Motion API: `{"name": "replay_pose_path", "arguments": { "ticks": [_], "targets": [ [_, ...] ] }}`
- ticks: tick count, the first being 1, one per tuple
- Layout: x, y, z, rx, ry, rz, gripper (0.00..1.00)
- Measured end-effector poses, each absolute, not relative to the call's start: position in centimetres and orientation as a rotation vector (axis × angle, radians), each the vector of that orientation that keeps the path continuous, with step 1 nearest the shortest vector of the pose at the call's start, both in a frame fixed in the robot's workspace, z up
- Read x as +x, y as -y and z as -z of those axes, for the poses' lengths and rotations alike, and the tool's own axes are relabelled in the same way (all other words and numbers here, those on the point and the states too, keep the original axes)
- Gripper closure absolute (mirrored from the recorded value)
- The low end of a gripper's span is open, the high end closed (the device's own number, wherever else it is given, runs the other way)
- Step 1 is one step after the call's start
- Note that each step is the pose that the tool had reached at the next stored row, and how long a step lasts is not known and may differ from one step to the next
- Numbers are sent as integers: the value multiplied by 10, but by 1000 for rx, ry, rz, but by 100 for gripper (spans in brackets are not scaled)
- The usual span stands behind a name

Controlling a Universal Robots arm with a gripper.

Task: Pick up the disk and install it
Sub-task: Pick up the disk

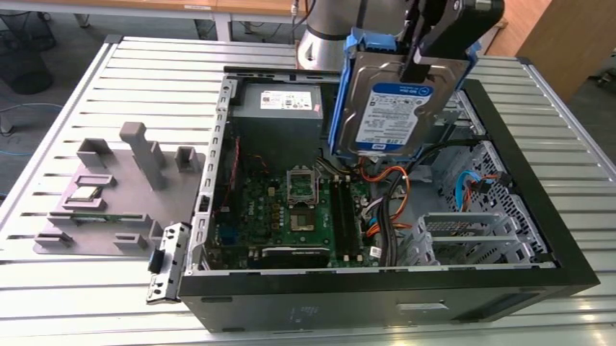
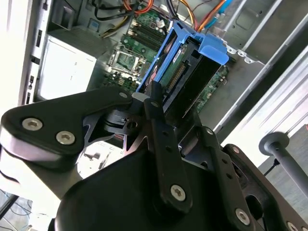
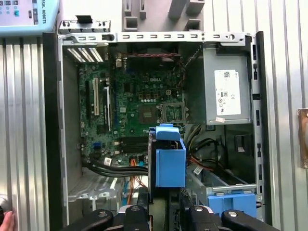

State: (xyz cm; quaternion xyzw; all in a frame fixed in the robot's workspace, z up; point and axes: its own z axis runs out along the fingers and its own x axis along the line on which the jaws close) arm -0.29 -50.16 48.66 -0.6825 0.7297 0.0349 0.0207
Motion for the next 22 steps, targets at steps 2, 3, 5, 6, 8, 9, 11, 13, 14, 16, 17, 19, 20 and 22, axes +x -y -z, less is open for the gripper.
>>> {"name": "replay_pose_path", "arguments": {
  "ticks": [2,3,5,6,8,9,11,13,14,16,17,19,20,22],
  "targets": [
    [-3,507,-486,-2116,-2263,-108,65],
    [-2,510,-486,-2116,-2263,-108,65],
    [-2,516,-486,-2116,-2263,-108,65],
    [-2,519,-486,-2116,-2263,-108,65],
    [-1,525,-486,-2116,-2263,-108,65],
    [-1,528,-486,-2116,-2263,-108,65],
    [-1,533,-486,-2116,-2264,-108,65],
    [-1,539,-486,-2115,-2264,-108,65],
    [-1,542,-486,-2115,-2264,-108,65],
    [0,548,-486,-2115,-2264,-108,65],
    [0,551,-486,-2115,-2264,-108,65],
    [0,556,-486,-2115,-2264,-108,65],
    [1,558,-486,-2114,-2265,-108,65],
    [1,562,-485,-2114,-2265,-108,65]
  ]
}}
